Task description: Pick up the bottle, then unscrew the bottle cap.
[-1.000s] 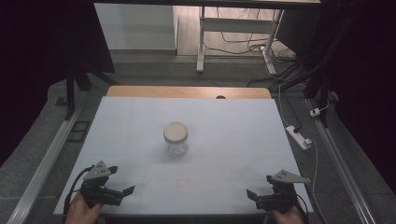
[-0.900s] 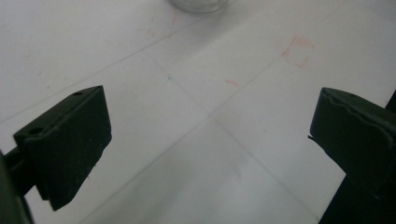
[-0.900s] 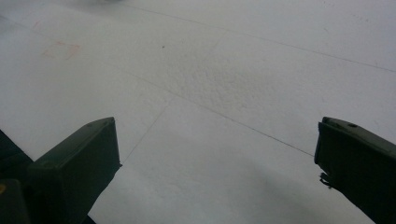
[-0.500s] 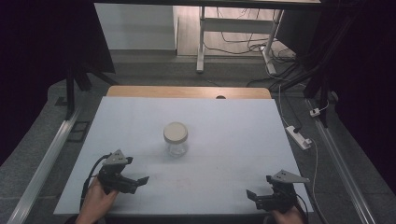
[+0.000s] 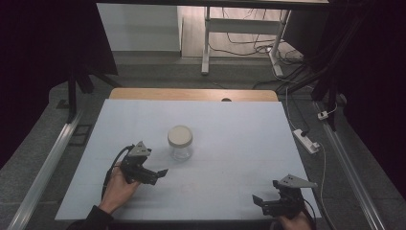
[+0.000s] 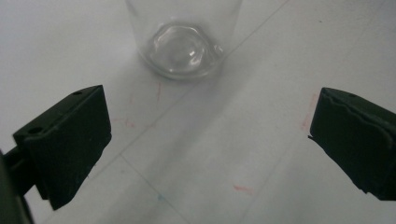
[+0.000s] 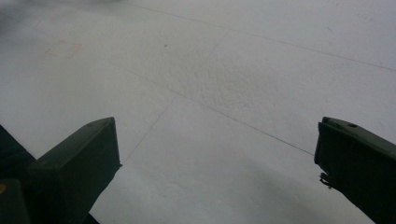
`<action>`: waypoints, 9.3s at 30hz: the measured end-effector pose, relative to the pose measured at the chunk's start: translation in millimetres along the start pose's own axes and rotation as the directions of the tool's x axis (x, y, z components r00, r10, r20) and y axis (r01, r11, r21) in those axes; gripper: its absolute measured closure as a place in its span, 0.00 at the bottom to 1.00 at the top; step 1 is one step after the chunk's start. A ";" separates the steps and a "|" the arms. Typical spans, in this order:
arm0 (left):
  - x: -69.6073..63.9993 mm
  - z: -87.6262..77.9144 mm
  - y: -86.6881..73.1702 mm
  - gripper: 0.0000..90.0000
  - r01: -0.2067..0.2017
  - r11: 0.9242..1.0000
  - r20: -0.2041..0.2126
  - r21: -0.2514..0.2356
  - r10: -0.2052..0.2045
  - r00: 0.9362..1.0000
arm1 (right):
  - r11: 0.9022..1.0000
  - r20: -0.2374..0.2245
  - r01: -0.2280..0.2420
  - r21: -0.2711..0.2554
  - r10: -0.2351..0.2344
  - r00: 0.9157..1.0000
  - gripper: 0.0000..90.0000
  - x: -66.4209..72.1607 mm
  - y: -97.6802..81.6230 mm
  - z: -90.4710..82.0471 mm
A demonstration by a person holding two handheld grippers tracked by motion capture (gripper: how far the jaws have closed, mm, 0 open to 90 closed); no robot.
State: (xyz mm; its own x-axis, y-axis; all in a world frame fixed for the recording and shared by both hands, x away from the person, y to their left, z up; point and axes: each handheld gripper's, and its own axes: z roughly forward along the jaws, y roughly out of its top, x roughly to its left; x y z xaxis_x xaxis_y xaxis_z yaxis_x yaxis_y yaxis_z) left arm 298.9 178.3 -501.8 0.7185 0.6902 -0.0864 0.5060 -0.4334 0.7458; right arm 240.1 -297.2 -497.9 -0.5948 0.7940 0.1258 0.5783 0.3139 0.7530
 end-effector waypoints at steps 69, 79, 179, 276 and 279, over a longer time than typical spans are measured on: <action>9.2 76.2 58.3 0.08 -0.114 0.994 -0.022 -0.005 0.113 0.993 | 1.000 -0.017 0.015 0.006 -0.015 1.000 0.00 0.5 -0.1 0.4; 0.0 68.5 60.0 0.08 -0.123 0.992 0.023 -0.027 0.124 0.992 | 1.000 -0.019 0.017 0.002 -0.016 1.000 0.00 0.4 -0.2 0.0; -74.8 14.3 42.5 0.08 -0.226 0.971 0.197 -0.077 0.237 0.951 | 0.981 -0.234 0.150 -0.126 -0.176 0.956 0.00 52.1 57.1 13.9; -75.6 16.4 53.7 0.08 -0.258 0.961 0.299 -0.102 0.276 0.913 | 0.933 -0.474 0.252 -0.259 -0.350 0.808 0.00 112.2 139.4 67.3; -77.0 16.8 54.1 0.08 -0.241 0.967 0.252 -0.085 0.255 0.933 | 0.933 -0.401 0.276 -0.233 -0.350 0.846 0.00 122.7 136.9 70.0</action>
State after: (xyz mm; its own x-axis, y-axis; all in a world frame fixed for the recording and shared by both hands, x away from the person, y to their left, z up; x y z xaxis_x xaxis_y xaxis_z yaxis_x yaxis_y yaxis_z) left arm 278.9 92.0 -465.9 0.9201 0.3874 -0.0571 0.2752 -0.5361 0.7980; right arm 285.4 -120.4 -424.6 -0.9301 0.3529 0.1018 0.2454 0.3908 0.8872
